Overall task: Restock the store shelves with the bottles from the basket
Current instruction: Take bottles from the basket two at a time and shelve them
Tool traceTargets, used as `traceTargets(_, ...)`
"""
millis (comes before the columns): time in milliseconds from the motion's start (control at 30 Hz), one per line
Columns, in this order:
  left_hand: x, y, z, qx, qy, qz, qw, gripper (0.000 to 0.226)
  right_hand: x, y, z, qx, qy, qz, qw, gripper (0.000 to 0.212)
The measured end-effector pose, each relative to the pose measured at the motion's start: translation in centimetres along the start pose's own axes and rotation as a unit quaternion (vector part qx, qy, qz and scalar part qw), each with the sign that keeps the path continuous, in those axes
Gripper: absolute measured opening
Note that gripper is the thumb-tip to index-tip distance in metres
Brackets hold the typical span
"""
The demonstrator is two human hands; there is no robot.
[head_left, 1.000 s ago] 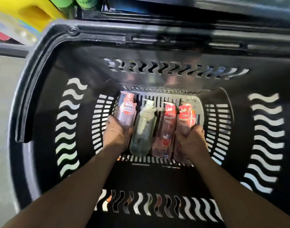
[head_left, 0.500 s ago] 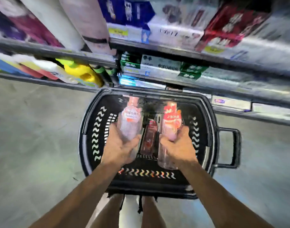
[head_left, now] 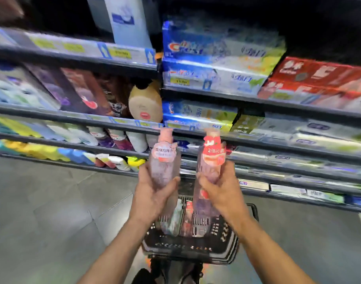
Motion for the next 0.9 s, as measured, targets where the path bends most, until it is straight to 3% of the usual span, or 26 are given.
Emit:
traceTargets(200,1.8,8.5,-9.2,0.013,-0.09,-0.067,0.994,0.056,3.4,-1.2,13.3,0.029,0.13,-0.001,0.991,0.044)
traceTargets(433,4.4,17.5,-17.6,-0.008,-0.168,-0.172,0.971,0.063,6.8,-3.1,23.9,-0.001,0.218,0.036,0.975,0.048)
traceTargets(900,13.1,24.1,-27.6,-0.009,-0.191,-0.287,0.939,0.066,12.4,-2.4,36.7,-0.036,0.311,0.133,0.94,0.059)
Point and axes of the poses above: each hand's wrist, its own x-axis away from the middle knuckle, its own y-axis out of the back of the hand, z = x × y, the point moved 8 cm from there along -x, towards the middle knuckle, and after that the axes turned 15 degrees about -x, right-handed, at the moved point
